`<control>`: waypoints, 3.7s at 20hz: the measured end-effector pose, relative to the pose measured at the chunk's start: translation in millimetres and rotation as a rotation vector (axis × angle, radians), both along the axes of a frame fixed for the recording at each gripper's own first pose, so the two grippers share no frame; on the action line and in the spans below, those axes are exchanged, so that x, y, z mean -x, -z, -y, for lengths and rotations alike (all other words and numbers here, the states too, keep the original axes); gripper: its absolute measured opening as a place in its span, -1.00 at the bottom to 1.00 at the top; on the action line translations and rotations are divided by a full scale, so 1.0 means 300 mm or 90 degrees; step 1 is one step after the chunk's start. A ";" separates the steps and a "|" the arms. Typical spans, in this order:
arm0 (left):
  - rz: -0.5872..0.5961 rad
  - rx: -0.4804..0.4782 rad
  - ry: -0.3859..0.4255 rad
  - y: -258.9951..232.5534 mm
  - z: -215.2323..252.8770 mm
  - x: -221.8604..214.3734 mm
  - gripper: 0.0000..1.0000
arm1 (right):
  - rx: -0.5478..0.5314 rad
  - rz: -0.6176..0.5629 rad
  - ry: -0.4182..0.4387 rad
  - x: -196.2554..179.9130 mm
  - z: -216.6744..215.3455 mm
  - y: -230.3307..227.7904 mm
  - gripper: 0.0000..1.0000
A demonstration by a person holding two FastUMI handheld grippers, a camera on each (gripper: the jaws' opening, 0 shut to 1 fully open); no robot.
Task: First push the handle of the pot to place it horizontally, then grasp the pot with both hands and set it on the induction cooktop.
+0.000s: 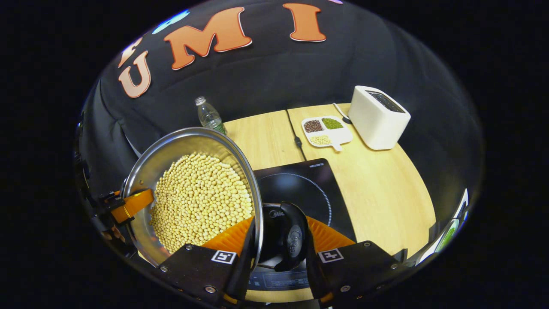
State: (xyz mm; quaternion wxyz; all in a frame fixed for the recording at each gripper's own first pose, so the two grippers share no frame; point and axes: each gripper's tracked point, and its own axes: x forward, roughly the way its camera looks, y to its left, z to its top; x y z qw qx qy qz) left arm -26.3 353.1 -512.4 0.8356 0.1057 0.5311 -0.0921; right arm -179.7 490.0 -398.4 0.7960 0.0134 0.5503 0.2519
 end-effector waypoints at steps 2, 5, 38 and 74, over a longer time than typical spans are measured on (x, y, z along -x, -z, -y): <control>0.004 0.004 0.010 0.003 0.002 0.002 0.24 | 0.002 0.006 0.008 -0.028 0.043 -0.018 0.10; 0.007 0.012 0.019 0.012 0.000 0.005 0.24 | 0.006 0.018 0.012 -0.084 0.125 -0.049 0.10; -0.123 0.009 0.019 0.042 0.016 0.003 0.30 | 0.038 -0.072 0.020 -0.122 0.149 -0.077 0.13; 0.587 0.136 -0.139 -1.834 -0.142 -0.611 0.60 | -0.053 0.634 0.154 -0.651 0.880 -1.691 0.92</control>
